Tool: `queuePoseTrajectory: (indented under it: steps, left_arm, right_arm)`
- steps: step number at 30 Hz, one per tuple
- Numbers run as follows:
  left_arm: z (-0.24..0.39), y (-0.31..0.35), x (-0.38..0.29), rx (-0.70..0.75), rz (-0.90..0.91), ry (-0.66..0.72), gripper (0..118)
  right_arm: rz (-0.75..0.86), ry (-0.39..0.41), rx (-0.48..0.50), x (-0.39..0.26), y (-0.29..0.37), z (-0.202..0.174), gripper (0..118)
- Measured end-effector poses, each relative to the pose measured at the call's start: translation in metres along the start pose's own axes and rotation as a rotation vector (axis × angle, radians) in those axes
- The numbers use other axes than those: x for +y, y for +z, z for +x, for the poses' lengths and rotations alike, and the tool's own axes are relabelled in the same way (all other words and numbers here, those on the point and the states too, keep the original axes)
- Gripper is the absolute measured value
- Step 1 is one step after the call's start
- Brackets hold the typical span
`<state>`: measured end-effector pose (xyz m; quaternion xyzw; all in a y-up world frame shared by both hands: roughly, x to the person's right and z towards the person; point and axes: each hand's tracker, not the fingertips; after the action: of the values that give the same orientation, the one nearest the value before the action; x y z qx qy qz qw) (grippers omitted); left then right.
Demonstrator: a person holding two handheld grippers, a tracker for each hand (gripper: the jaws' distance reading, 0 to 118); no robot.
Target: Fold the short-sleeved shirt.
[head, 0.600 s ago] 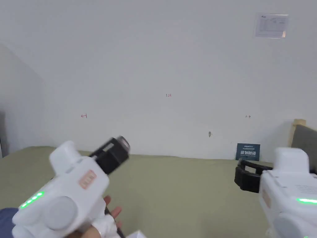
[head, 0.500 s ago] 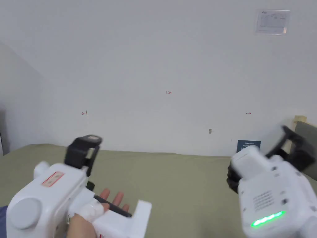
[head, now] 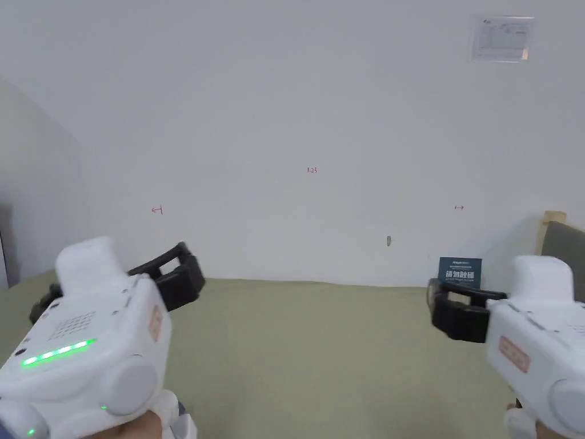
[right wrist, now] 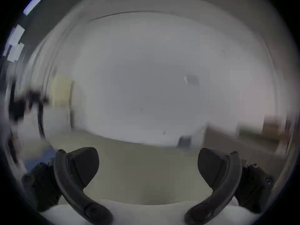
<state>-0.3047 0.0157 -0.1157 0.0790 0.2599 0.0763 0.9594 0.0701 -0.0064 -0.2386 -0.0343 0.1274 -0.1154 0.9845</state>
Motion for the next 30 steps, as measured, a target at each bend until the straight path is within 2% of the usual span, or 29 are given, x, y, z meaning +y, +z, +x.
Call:
queuePoseTrajectory:
  steps: [1,3,4,5,10,15,20,25,30]
  left_arm:
    - [0.005,0.002,0.003,-0.015,0.014,-0.064,118]
    - [0.008,0.004,0.004,-0.017,0.018,-0.137,118]
    - [0.009,0.005,0.003,-0.048,0.006,-0.139,118]
    - [0.011,0.005,0.001,-0.067,-0.005,-0.138,118]
    - [0.016,0.002,-0.016,-0.074,-0.033,-0.188,118]
    - [0.011,-0.007,-0.024,-0.115,-0.117,-0.149,118]
    - [0.009,-0.007,-0.027,-0.120,-0.118,-0.122,118]
    - [0.006,-0.015,-0.032,-0.161,-0.209,-0.080,118]
    - [0.006,-0.014,-0.034,-0.153,-0.200,-0.105,118]
  right_arm:
    - [-0.014,-0.030,-0.015,-0.008,-0.002,0.006,118]
    - [-0.005,0.100,-0.082,-0.023,-0.003,0.004,118]
    - [0.006,0.178,-0.090,-0.029,0.001,-0.008,118]
    - [-0.004,0.206,-0.082,-0.032,0.002,-0.012,118]
    - [-0.046,0.131,-0.049,-0.029,-0.009,-0.011,118]
    - [-0.030,0.176,-0.084,-0.021,-0.005,-0.020,118]
    - [-0.054,0.161,-0.089,-0.022,-0.010,-0.016,118]
    - [-0.066,0.173,-0.092,-0.024,-0.014,-0.015,118]
    - [-0.067,0.169,-0.084,-0.022,-0.013,-0.014,118]
